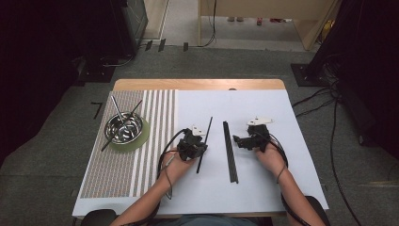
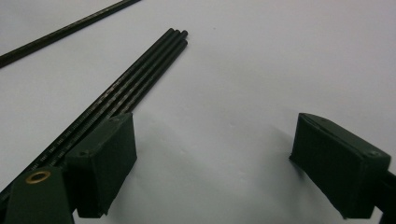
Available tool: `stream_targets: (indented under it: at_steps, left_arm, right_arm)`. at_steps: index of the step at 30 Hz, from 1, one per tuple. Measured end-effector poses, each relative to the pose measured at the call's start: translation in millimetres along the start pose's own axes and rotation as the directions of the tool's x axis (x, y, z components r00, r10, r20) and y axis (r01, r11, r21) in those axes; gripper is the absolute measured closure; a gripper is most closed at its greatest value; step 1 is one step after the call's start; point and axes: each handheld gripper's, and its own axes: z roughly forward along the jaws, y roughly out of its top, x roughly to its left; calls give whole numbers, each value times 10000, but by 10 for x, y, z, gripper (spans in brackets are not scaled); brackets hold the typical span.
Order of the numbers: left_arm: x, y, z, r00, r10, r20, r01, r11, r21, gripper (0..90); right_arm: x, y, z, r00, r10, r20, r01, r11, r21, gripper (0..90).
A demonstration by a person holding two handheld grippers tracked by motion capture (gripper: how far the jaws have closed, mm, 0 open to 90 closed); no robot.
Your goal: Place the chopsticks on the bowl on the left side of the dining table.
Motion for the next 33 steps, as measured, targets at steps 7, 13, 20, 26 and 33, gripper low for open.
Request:
stream_targets:
  at_steps: [7,13,20,26,33]
  left_arm:
    - [45,-1,-15,10000,18,-12,-18,10000,45,824]
    - [103,5,-44,9999,-114,-7,114,9997,231,840]
    - [186,2,-76,9998,-166,-141,170,9993,329,852]
    - [243,-3,-99,9995,-100,-296,112,9992,391,857]
    - [310,-14,-113,9991,-183,-393,199,9990,409,862]
  right_arm:
    - [0,0,0,10000,-1,1,1,10000,-2,137]
    - [0,0,0,10000,-3,2,3,10000,-1,137]
    - [0,0,0,10000,-4,2,4,10000,-3,137]
    - [0,0,0,10000,-5,-2,5,10000,-1,137]
    - [0,0,0,10000,-3,0,3,10000,-1,137]
